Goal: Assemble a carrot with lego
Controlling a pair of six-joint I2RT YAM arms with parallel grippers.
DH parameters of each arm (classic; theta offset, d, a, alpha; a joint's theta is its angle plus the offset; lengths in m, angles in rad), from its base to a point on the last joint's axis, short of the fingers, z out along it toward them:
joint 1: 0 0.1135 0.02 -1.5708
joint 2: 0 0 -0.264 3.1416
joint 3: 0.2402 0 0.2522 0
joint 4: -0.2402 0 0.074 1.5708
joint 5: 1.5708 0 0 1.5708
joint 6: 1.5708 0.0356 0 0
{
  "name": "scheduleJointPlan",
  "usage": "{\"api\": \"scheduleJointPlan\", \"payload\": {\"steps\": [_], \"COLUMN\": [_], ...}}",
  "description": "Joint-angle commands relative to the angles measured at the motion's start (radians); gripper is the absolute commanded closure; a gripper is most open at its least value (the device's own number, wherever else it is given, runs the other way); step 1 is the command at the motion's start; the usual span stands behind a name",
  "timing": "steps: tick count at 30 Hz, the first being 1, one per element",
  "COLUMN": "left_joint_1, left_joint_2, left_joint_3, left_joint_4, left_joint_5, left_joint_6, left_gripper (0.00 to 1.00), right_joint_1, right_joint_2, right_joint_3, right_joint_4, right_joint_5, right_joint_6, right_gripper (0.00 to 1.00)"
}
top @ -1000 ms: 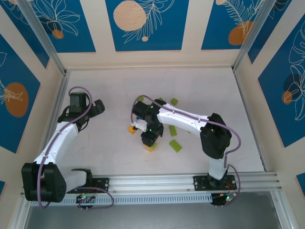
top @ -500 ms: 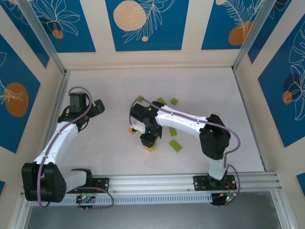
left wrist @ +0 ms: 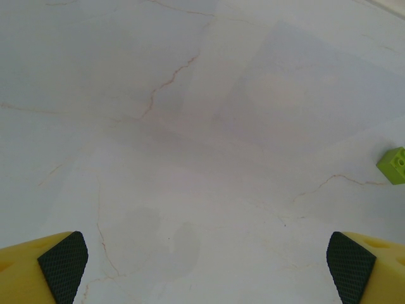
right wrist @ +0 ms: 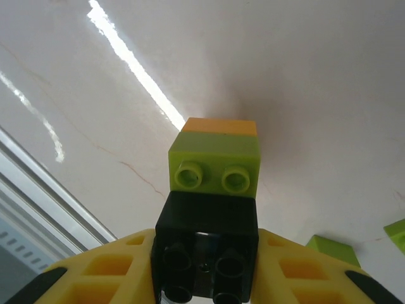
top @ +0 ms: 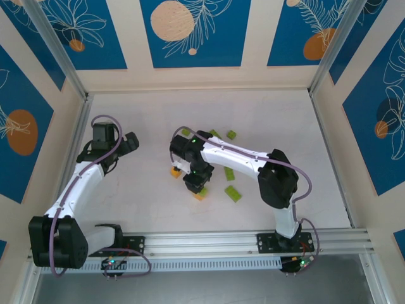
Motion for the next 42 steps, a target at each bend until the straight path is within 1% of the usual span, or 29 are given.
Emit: {"api": "scheduleJointPlan", "payload": {"steps": [1, 9, 15, 25, 31, 34, 36, 39, 42], "left_joint_1": [0.008, 0.009, 0.009, 0.009, 0.010, 0.009, 0.009, 0.009, 0.009], "left_joint_2": [-0.003, -0.002, 0.000, -0.001, -0.005, -0.008, -0.008, -0.011, -0.009], "left_joint_3": [0.001, 0.003, 0.002, 0.005, 0.004, 0.007, 0.006, 0.004, 0.004], "left_joint_4": [-0.014, -0.012, -0.011, -0.013, -0.019, -0.022, -0.022, -0.020, -0.021], "left_joint_5": [0.000, 0.006, 0.006, 0.004, 0.000, 0.001, 0.001, 0.002, 0.003], "left_joint_6": [0.003, 0.003, 0.004, 0.003, 0.004, 0.003, 0.003, 0.003, 0.003], "left_gripper": [0.00, 0.00, 0.00, 0.00, 0.00, 0.00, 0.00, 0.00, 0.00], "right_joint_1": [-0.007, -0.008, -0.016, -0.030, -0.060, -0.090, -0.132, -0.235, -0.342], "right_joint_2": [0.025, 0.011, -0.009, -0.075, -0.161, -0.202, -0.221, -0.244, -0.254], "right_joint_3": [0.048, 0.002, -0.022, -0.046, -0.024, -0.016, -0.026, -0.098, -0.201], "right_joint_4": [-0.073, -0.029, -0.015, 0.008, 0.009, 0.009, 0.012, 0.052, 0.128], "right_joint_5": [0.043, 0.023, 0.010, -0.008, -0.034, -0.019, -0.004, 0.001, -0.005], "right_joint_6": [0.098, 0.098, 0.108, 0.123, 0.120, 0.138, 0.168, 0.233, 0.262], "right_gripper": [0.64, 0.65, 0.63, 0.51, 0.36, 0.34, 0.34, 0.34, 0.33]}}
